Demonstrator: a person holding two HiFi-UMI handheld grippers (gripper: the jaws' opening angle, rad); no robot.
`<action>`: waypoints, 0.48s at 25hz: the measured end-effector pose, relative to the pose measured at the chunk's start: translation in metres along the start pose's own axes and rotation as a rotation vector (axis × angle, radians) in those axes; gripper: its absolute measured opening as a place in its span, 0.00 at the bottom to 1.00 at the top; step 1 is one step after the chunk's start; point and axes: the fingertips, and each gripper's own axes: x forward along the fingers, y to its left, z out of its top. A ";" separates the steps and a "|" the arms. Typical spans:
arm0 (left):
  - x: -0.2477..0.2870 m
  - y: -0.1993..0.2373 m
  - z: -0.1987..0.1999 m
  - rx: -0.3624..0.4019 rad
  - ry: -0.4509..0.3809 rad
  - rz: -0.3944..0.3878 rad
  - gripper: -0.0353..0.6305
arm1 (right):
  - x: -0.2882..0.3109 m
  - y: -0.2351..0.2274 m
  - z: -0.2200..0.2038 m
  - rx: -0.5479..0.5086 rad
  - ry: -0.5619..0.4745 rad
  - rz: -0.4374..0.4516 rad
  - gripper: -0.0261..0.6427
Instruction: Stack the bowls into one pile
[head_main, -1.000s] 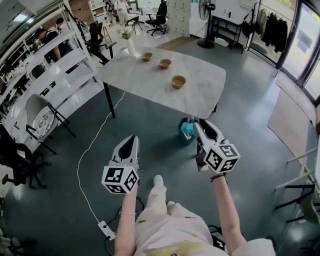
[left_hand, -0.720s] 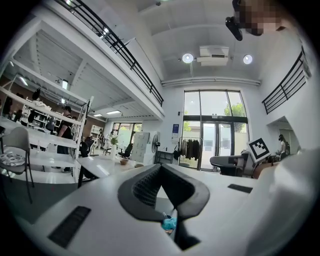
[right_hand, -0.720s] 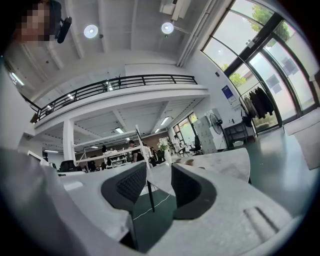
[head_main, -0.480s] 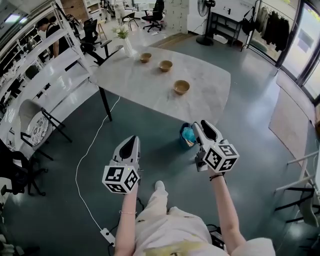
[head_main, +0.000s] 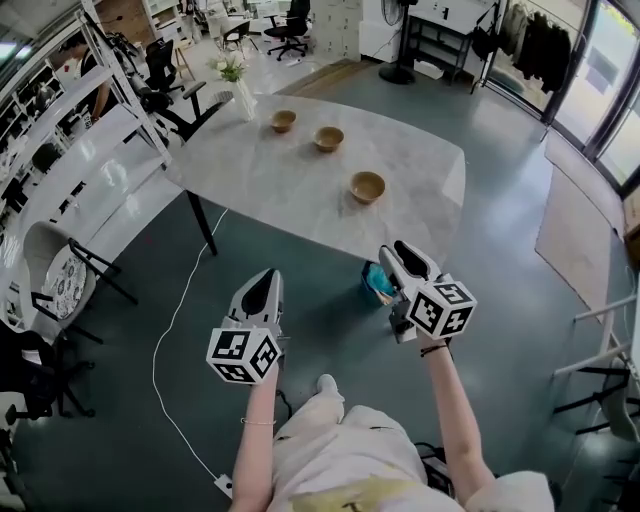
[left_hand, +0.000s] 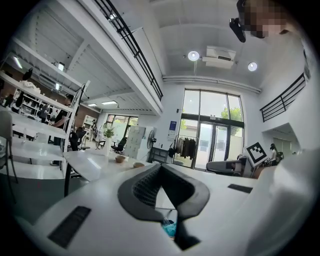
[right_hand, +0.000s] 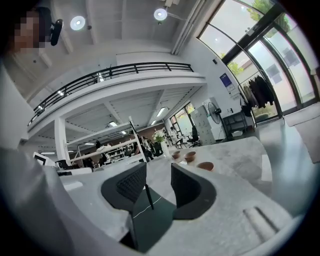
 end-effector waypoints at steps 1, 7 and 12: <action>0.005 0.005 0.001 0.000 0.000 -0.005 0.05 | 0.006 -0.003 0.000 0.000 -0.004 -0.014 0.25; 0.030 0.042 0.005 -0.018 -0.001 -0.008 0.05 | 0.045 -0.020 0.006 0.006 -0.023 -0.072 0.25; 0.050 0.063 -0.004 -0.029 0.014 -0.007 0.05 | 0.067 -0.037 0.006 0.022 -0.034 -0.103 0.25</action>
